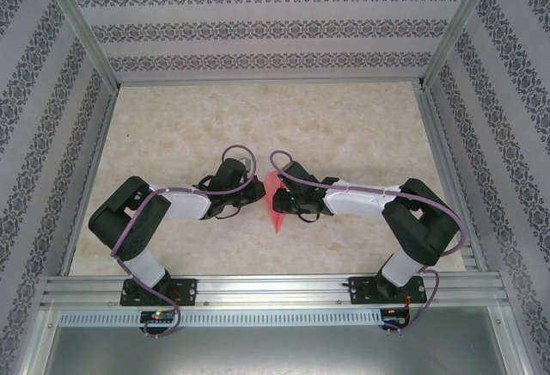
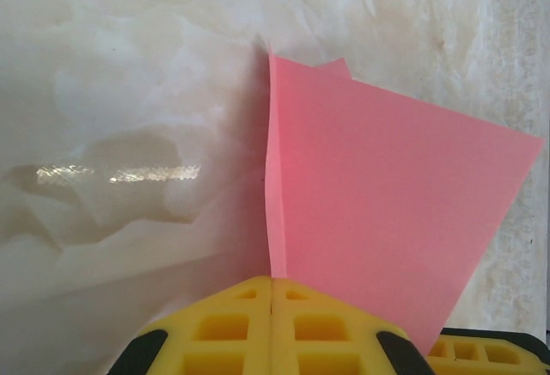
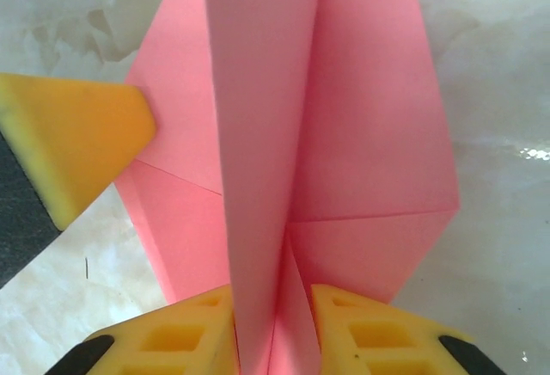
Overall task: Fold a paper plane with a square sheet of paper (pick it up from the middle)
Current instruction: Move a paper plane to the center of the table.
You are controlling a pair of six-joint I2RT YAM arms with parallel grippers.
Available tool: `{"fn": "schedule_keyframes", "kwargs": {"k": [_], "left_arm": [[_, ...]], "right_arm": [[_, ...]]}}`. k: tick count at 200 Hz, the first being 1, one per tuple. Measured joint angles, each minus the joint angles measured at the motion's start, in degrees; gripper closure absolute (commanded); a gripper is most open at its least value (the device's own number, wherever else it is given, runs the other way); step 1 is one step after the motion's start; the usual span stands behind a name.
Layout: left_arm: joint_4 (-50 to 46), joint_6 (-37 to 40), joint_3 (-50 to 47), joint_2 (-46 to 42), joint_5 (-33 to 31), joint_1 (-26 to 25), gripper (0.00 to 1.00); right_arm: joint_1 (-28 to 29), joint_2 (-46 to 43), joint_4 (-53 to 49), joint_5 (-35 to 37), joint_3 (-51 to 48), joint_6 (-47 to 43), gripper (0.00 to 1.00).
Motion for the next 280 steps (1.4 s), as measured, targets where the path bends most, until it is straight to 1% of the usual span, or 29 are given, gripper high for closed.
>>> {"fn": "schedule_keyframes", "kwargs": {"k": [14,39,72,82,108,123,151,178,195,219,232,257,280], "left_arm": [[0.0,0.0,0.0,0.0,0.0,0.0,1.00],[0.0,0.0,0.0,0.0,0.0,0.0,1.00],[0.0,0.0,0.0,0.0,0.0,0.0,1.00],[0.0,0.0,0.0,0.0,0.0,0.0,0.97],[-0.6,0.0,0.1,-0.1,-0.1,0.0,0.84],[-2.9,0.0,0.4,-0.9,-0.7,0.0,0.73],[-9.3,-0.1,0.9,-6.0,-3.2,0.9,0.47],[-15.5,0.2,1.8,-12.0,-6.8,2.7,0.31],[-19.0,0.5,2.0,-15.2,-9.7,3.2,0.25],[-23.4,0.8,2.0,-17.5,-13.0,3.3,0.17],[-25.3,0.9,2.0,-17.9,-14.5,3.3,0.14],[-28.0,1.1,2.0,-18.2,-16.5,3.3,0.10],[-29.0,1.1,2.0,-18.2,-17.8,3.4,0.06]], "right_arm": [[0.0,0.3,-0.4,0.0,0.4,0.2,0.68],[0.1,1.4,-0.6,0.0,1.4,0.4,0.67],[0.5,2.8,-1.0,0.0,2.7,0.9,0.68],[0.7,3.3,-1.3,0.0,3.3,0.9,0.69],[0.9,4.4,-2.7,0.7,4.3,1.2,0.81],[0.8,4.4,-4.0,2.1,4.6,1.2,0.86],[0.8,3.9,-8.1,4.6,6.1,0.2,0.88],[0.8,3.1,-11.9,6.9,8.4,-1.7,0.88],[0.7,3.1,-13.4,8.3,9.5,-2.6,0.87],[0.7,3.6,-15.3,9.5,10.7,-3.7,0.86],[0.7,4.6,-15.6,9.6,11.5,-3.9,0.85],[0.7,6.5,-15.5,9.6,12.0,-3.9,0.80],[0.7,7.4,-15.5,9.5,12.0,-3.9,0.79]]}}
